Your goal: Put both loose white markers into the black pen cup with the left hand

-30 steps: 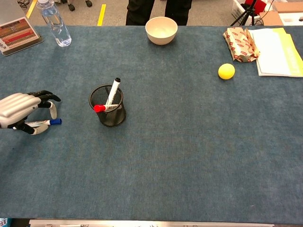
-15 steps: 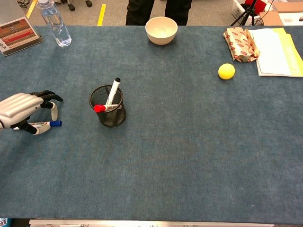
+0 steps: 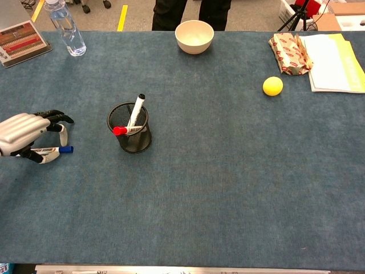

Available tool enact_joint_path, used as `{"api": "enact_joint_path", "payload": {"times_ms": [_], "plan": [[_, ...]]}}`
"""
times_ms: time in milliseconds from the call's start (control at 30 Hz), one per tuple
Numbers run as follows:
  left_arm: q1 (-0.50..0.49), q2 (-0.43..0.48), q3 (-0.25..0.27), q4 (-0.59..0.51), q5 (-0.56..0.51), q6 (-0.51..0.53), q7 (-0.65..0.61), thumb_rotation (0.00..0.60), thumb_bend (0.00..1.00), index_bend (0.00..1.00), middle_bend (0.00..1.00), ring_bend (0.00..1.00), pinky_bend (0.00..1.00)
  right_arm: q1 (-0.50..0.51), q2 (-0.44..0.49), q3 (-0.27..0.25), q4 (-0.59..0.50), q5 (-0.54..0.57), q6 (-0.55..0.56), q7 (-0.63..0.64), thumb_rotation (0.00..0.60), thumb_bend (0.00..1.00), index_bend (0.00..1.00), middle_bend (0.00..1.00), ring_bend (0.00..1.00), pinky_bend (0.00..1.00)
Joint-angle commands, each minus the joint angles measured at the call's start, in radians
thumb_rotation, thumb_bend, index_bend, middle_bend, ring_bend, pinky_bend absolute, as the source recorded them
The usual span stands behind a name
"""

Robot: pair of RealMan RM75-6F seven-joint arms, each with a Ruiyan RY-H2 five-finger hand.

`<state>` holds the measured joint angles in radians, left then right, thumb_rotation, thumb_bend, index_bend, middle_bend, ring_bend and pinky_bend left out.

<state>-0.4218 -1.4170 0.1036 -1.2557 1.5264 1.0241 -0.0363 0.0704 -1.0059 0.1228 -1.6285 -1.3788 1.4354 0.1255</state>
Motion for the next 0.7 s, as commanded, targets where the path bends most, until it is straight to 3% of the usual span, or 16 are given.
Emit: {"api": "enact_joint_path", "payload": {"times_ms": [33,700], "plan": [[0.0,-0.001,0.002,0.002,0.001,-0.002,-0.001,0.6,0.32,0.46,0.15,0.07,0.16,0.0,0.0,0.0,0.0,0.0,0.001,0.0,0.6,0.13,0.21,0.3,0.16,0.32],[0.004,-0.006,-0.004,0.012,0.006,0.01,-0.019,0.6,0.32,0.58,0.19,0.09,0.16,-0.011,0.006,0.001,-0.004,0.001,0.012,0.006,0.6,0.13,0.21,0.3,0.16,0.32]]}}
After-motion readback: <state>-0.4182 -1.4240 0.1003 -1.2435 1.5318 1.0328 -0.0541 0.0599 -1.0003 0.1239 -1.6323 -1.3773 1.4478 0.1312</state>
